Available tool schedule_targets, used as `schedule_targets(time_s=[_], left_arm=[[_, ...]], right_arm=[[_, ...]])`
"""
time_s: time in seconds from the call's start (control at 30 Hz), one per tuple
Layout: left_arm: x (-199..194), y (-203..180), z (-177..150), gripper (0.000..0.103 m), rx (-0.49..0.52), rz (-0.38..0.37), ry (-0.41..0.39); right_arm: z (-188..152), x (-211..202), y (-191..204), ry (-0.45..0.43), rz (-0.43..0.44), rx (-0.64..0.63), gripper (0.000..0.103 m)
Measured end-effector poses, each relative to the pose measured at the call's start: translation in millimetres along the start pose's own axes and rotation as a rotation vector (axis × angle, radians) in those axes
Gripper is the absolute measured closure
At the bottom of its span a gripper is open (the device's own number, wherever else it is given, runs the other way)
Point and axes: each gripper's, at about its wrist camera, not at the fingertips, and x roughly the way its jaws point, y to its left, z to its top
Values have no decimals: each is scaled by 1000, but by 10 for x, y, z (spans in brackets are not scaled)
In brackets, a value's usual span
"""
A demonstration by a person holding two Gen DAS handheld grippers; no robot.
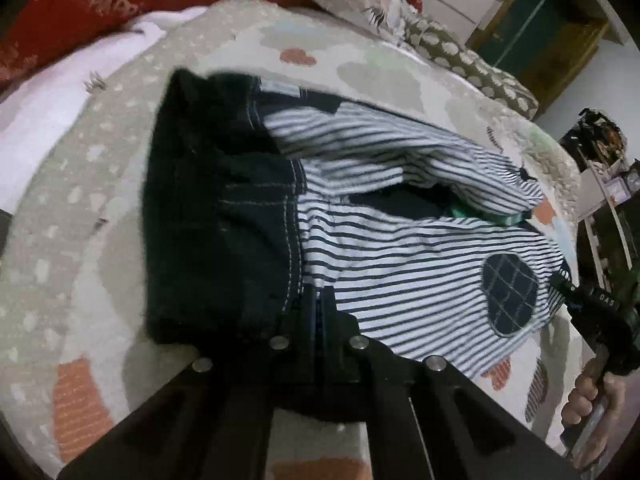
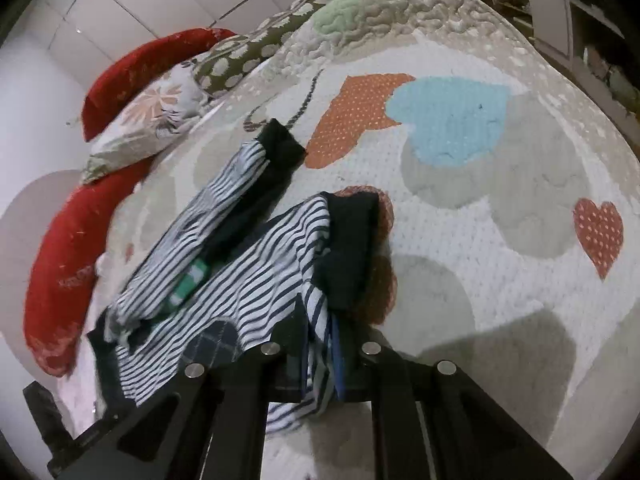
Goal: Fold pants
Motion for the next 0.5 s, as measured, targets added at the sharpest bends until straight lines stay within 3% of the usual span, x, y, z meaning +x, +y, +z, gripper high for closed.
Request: schedule_targets(time_s=[0.23, 0.5], left_arm=[[-470, 113, -43, 102, 5, -5, -33], [-801, 390, -264, 102, -43, -49, 6]], right_arm=[[-248, -461, 38, 5, 103, 18, 94], [-675, -935, -24, 4, 171, 15, 94]])
